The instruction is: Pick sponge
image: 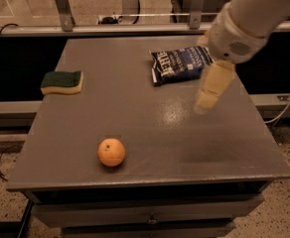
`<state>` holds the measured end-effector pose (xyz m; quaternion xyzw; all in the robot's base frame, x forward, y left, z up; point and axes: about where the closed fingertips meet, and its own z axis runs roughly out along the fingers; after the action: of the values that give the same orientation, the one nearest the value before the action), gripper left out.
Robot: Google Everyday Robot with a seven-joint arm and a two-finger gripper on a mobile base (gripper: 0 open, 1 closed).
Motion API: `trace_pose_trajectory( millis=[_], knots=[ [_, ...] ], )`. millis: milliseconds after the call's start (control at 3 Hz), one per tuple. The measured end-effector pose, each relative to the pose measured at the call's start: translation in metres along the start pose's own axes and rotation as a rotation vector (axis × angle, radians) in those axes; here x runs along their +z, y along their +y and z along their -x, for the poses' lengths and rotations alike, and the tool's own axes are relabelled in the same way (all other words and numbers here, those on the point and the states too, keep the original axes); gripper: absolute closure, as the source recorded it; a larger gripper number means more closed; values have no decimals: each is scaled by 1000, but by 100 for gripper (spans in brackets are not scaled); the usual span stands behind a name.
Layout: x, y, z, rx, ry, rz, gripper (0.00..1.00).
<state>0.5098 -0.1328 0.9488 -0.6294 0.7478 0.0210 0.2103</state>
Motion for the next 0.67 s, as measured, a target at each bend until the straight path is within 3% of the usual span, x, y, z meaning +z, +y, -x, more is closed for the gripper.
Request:
trace_pose_trajectory(
  millis=[333,667],
  knots=[
    [50,-26,70,-22,-125,37,0],
    [94,-37,132,-2,-232,65,0]
  ],
)
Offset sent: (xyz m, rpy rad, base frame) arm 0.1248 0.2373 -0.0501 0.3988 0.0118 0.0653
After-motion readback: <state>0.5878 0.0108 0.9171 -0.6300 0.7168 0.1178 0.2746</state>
